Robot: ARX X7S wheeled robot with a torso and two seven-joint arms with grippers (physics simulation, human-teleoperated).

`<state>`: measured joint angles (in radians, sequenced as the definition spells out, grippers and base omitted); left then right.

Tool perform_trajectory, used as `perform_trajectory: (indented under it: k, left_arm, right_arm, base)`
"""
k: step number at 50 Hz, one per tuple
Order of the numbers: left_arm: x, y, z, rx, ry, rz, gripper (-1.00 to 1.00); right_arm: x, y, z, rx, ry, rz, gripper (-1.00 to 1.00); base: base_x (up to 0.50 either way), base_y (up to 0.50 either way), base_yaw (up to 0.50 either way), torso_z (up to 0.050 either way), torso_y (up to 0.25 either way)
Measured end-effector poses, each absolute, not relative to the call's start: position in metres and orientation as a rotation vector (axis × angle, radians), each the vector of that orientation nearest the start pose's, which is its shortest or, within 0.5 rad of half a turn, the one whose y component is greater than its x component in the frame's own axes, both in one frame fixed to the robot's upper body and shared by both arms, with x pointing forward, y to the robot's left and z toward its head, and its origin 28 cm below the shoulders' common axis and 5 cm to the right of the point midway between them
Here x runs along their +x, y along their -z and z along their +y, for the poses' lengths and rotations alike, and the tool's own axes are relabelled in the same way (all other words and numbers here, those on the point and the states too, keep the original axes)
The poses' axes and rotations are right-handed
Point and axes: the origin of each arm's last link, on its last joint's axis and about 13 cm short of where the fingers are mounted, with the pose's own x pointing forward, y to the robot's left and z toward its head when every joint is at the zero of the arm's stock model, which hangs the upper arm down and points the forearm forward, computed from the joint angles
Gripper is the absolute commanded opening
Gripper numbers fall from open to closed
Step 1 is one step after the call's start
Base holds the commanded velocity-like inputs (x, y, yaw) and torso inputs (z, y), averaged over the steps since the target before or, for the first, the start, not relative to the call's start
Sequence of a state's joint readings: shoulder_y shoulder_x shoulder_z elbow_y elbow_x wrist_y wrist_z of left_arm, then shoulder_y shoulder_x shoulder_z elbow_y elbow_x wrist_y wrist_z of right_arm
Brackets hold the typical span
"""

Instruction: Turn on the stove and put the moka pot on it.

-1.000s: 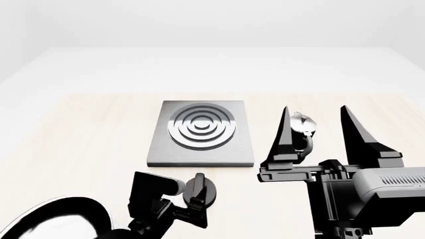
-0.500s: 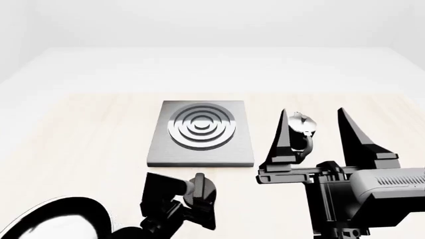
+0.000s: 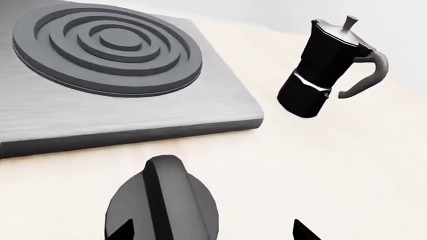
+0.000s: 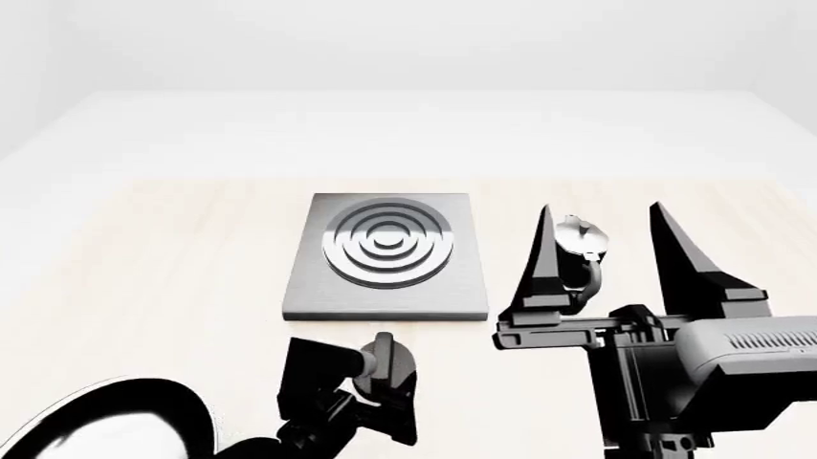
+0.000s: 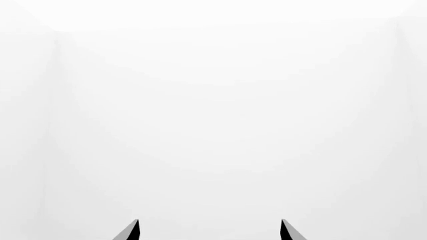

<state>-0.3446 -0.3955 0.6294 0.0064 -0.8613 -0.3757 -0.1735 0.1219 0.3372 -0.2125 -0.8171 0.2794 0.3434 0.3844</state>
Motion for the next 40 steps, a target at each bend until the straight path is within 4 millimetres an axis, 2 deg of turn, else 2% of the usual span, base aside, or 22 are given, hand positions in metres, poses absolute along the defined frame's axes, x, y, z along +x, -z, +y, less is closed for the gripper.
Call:
perform_trajectory:
  k: [40]
  left_arm:
    - [0.245, -0.022, 0.175, -0.217, 0.469, 0.452, 1.0]
  right_arm:
    - [0.185, -0.166, -0.09, 0.029, -0.062, -0.494, 1.0]
  base:
    - [0.0, 0.0, 0.0, 0.0, 0.0]
